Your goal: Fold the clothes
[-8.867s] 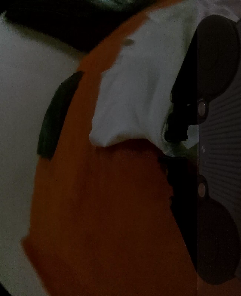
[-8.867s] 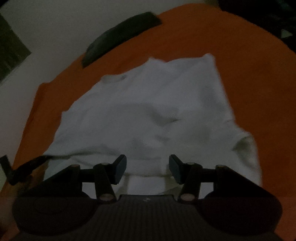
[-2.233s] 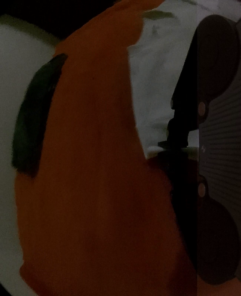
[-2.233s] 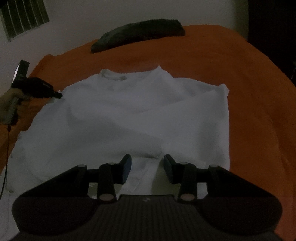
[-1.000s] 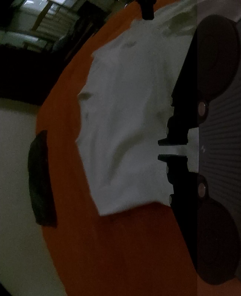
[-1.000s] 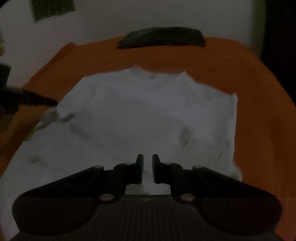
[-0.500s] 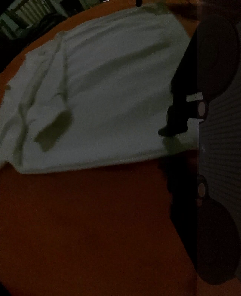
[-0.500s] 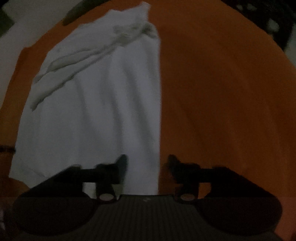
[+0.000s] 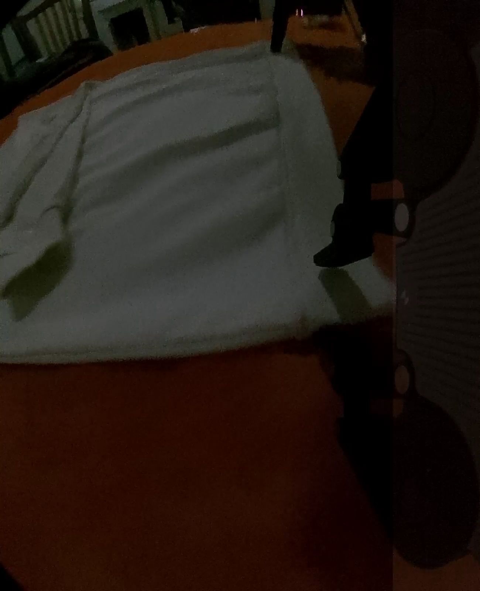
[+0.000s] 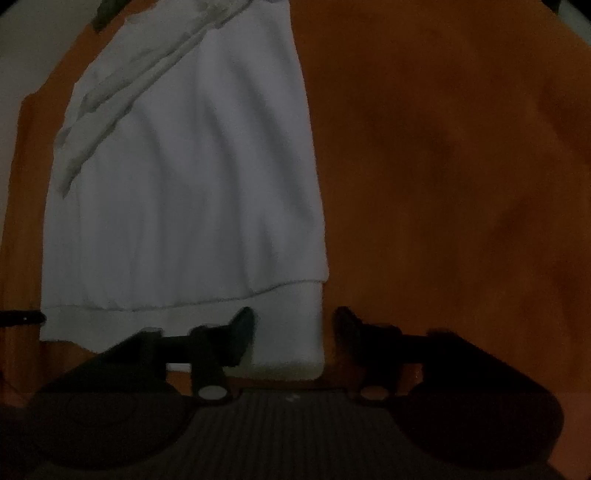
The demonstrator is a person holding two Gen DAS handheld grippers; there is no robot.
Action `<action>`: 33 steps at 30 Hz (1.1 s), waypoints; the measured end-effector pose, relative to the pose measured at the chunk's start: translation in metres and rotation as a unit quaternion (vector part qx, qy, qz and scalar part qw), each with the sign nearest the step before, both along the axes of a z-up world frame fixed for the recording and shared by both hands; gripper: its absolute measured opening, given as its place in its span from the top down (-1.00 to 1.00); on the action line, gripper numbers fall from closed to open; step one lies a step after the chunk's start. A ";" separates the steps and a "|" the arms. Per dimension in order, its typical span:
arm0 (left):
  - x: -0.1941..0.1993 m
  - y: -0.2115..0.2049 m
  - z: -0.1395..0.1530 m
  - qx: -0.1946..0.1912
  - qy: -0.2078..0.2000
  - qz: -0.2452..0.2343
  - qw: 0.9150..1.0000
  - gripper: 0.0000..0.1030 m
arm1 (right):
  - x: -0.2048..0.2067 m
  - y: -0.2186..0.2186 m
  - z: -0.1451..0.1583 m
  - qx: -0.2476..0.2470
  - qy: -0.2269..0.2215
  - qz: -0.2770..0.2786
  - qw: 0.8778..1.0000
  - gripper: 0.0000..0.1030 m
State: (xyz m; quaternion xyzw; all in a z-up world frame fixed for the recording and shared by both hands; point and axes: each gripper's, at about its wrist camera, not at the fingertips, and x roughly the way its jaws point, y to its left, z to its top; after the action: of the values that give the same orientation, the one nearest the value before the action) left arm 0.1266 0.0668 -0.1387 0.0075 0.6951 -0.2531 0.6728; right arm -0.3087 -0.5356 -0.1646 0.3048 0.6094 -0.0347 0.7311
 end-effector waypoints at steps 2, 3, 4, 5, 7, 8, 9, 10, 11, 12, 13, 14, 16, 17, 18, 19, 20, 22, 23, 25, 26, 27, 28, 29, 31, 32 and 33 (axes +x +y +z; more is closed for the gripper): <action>-0.004 -0.007 0.000 0.003 0.000 -0.010 1.000 0.57 | 0.003 0.001 0.000 0.001 -0.004 0.008 1.000 0.80; -0.005 -0.009 0.000 0.004 -0.006 -0.013 1.000 0.85 | 0.004 0.001 0.000 0.001 -0.007 0.010 1.000 0.83; -0.003 -0.008 -0.001 -0.004 -0.004 0.004 1.000 0.94 | 0.005 0.001 0.000 0.002 -0.009 0.010 1.000 0.84; 0.000 -0.005 0.001 -0.014 0.001 0.034 0.999 0.95 | 0.005 0.001 0.002 0.002 -0.015 0.011 1.000 0.85; 0.008 -0.003 0.017 -0.046 -0.007 0.073 0.996 0.95 | 0.005 -0.001 0.009 0.000 -0.027 0.014 1.000 0.85; 0.016 -0.003 0.031 -0.067 -0.018 0.082 0.994 0.95 | 0.007 -0.002 0.017 0.005 -0.039 0.012 0.999 0.85; 0.024 -0.004 0.046 -0.088 -0.031 0.089 0.992 0.95 | 0.008 -0.005 0.026 0.012 -0.053 0.009 0.998 0.85; 0.032 -0.004 0.062 -0.110 -0.043 0.096 0.988 0.95 | 0.013 -0.010 0.036 0.024 -0.073 0.000 0.997 0.85; 0.044 -0.005 0.078 -0.130 -0.059 0.109 0.984 0.95 | 0.023 -0.018 0.047 0.037 -0.096 -0.012 0.995 0.85; 0.059 -0.009 0.095 -0.149 -0.077 0.118 0.979 0.95 | 0.033 -0.026 0.059 0.049 -0.120 -0.024 0.991 0.85; 0.076 -0.014 0.112 -0.163 -0.105 0.121 0.973 0.95 | 0.047 -0.033 0.071 0.056 -0.146 -0.031 0.987 0.85; 0.089 -0.020 0.122 -0.170 -0.133 0.124 0.968 0.95 | 0.064 -0.041 0.083 0.054 -0.174 -0.030 0.983 0.85; 0.127 -0.026 0.144 -0.187 -0.174 0.152 0.955 0.95 | 0.102 -0.058 0.107 0.044 -0.228 -0.029 0.972 0.85; 0.148 -0.026 0.152 -0.196 -0.186 0.175 0.947 0.95 | 0.122 -0.069 0.117 0.043 -0.247 -0.041 0.967 0.85; 0.170 -0.032 0.155 -0.199 -0.199 0.197 0.939 0.95 | 0.142 -0.082 0.124 0.047 -0.264 -0.059 0.962 0.85; 0.190 -0.039 0.159 -0.198 -0.212 0.217 0.932 0.95 | 0.163 -0.093 0.129 0.047 -0.279 -0.072 0.957 0.85; 0.211 -0.045 0.159 -0.199 -0.221 0.235 0.925 0.94 | 0.183 -0.103 0.132 0.046 -0.292 -0.083 0.952 0.85; 0.256 -0.058 0.148 -0.207 -0.226 0.262 0.915 0.94 | 0.236 -0.122 0.129 0.041 -0.304 -0.103 0.946 0.85; 0.283 -0.068 0.140 -0.202 -0.225 0.275 0.913 0.94 | 0.262 -0.129 0.123 0.043 -0.303 -0.113 0.945 0.86; 0.330 -0.087 0.121 -0.186 -0.220 0.304 0.908 0.94 | 0.310 -0.143 0.111 0.046 -0.298 -0.128 0.945 0.86; 0.353 -0.098 0.113 -0.176 -0.216 0.316 0.907 0.94 | 0.336 -0.147 0.101 0.042 -0.290 -0.130 0.947 0.86; 0.375 -0.108 0.103 -0.163 -0.213 0.329 0.906 0.94 | 0.358 -0.150 0.090 0.035 -0.281 -0.132 0.950 0.86; 0.395 -0.116 0.092 -0.147 -0.210 0.345 0.903 0.94 | 0.376 -0.155 0.079 0.027 -0.272 -0.134 0.953 0.86; 0.408 -0.121 0.084 -0.139 -0.205 0.360 0.899 0.94 | 0.395 -0.159 0.069 0.018 -0.262 -0.136 0.955 0.85; 0.432 -0.115 0.075 -0.141 -0.182 0.396 0.889 0.94 | 0.429 -0.163 0.049 0.013 -0.247 -0.151 0.957 0.85; 0.440 -0.111 0.068 -0.151 -0.163 0.417 0.881 0.92 | 0.439 -0.166 0.041 0.014 -0.241 -0.158 0.958 0.85; 0.446 -0.106 0.061 -0.161 -0.150 0.440 0.871 0.87 | 0.447 -0.172 0.032 0.024 -0.235 -0.175 0.956 0.81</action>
State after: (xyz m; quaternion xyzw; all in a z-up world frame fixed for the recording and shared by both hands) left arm 0.5723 -0.0395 -0.0777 -0.3694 0.4666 -0.0352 0.8029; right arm 0.1383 -0.7073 -0.1330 0.4237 0.3578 -0.0751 0.8287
